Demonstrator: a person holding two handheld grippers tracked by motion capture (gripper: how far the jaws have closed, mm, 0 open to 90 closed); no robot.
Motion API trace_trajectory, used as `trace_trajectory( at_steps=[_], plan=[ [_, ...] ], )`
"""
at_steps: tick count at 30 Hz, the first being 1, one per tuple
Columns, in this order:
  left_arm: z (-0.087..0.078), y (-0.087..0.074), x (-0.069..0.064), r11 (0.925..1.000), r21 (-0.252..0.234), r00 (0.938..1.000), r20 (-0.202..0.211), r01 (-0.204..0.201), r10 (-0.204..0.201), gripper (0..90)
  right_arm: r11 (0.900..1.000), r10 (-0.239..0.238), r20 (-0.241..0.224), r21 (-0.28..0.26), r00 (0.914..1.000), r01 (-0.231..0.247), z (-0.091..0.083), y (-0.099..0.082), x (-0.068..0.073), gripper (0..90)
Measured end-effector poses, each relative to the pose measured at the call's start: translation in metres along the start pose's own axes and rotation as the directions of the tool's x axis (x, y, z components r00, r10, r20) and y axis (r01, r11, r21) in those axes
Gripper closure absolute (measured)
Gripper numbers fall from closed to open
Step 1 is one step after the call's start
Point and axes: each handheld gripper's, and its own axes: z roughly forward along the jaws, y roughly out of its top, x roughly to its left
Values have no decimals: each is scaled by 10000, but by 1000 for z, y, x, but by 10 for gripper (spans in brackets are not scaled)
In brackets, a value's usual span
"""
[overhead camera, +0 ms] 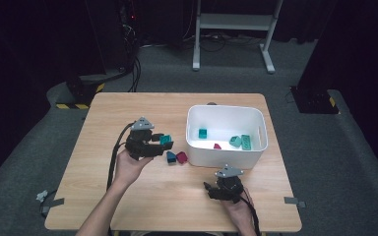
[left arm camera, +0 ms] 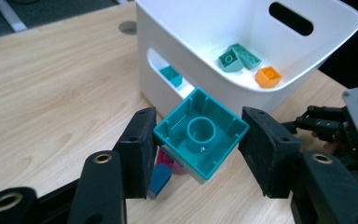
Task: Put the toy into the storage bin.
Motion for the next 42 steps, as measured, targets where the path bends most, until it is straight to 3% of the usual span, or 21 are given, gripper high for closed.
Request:
trace_trajectory(
  at_steps=[7, 11, 14, 22, 32, 42],
  plan=[
    [0, 18, -5, 9999, -49, 9995, 290, -139, 140, 470, 10000, -2, 0, -1, 10000, 2, 0, 0, 0, 282],
    [4, 34, -10, 9989, 239, 9990, 215, -402, 397, 469, 10000, -3, 1, 0, 10000, 3, 0, 0, 0, 282],
    [5, 41, -10, 9996, 137, 9987, 437, -249, 243, 469, 10000, -5, 3, -1, 10000, 5, 0, 0, 0, 282],
    [19, 63, -18, 9991, 187, 9977, 576, -373, 362, 469, 10000, -6, 3, 0, 10000, 6, 0, 0, 0, 281],
    [43, 73, -27, 9989, 345, 9968, 748, -317, 291, 469, 10000, 11, -8, 4, 10000, -11, 0, 0, 0, 278],
    [63, 81, -41, 9974, 471, 9954, 814, -543, 503, 468, 10000, 21, -9, -4, 10000, -21, 0, 0, 0, 277]
  ],
)
